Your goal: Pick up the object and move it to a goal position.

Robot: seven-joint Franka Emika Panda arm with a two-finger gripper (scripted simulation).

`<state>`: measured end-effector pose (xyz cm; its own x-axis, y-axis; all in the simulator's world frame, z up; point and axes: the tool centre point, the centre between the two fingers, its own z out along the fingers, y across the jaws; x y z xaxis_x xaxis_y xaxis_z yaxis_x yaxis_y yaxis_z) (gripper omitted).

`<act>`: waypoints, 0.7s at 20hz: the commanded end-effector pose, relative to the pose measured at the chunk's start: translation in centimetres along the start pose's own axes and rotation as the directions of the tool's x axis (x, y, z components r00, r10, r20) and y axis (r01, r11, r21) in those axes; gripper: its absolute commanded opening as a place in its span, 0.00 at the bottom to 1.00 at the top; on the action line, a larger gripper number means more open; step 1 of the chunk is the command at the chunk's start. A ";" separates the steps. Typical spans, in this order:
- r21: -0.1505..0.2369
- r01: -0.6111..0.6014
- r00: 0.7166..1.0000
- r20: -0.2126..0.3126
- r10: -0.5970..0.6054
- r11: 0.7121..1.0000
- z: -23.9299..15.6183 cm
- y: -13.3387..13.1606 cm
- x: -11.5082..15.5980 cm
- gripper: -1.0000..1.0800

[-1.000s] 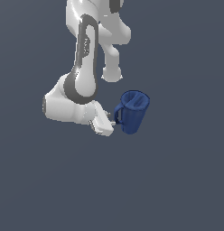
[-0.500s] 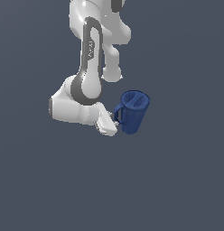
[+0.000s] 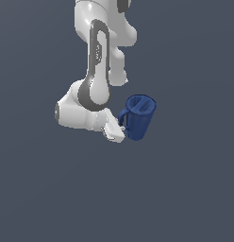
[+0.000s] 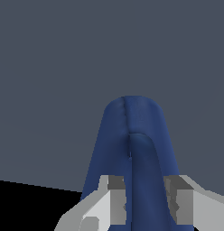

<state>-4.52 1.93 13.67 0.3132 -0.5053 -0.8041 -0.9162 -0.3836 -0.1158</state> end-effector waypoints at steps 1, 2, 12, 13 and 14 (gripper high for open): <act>-0.001 0.000 1.000 0.001 0.000 1.000 0.1 0.0 0.0 0.00; -0.001 0.000 1.000 0.001 0.000 1.000 0.1 0.0 0.0 0.00; 0.031 -0.027 1.000 0.016 0.027 0.999 -2.0 0.0 -1.0 0.00; 0.040 -0.036 0.999 0.021 0.035 0.999 -2.6 0.0 -1.2 0.00; 0.051 -0.045 0.999 0.027 0.044 0.998 -3.3 0.0 -1.6 0.00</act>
<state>-4.37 0.75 15.84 0.2766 -0.5014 -0.8198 -0.9345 -0.3391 -0.1079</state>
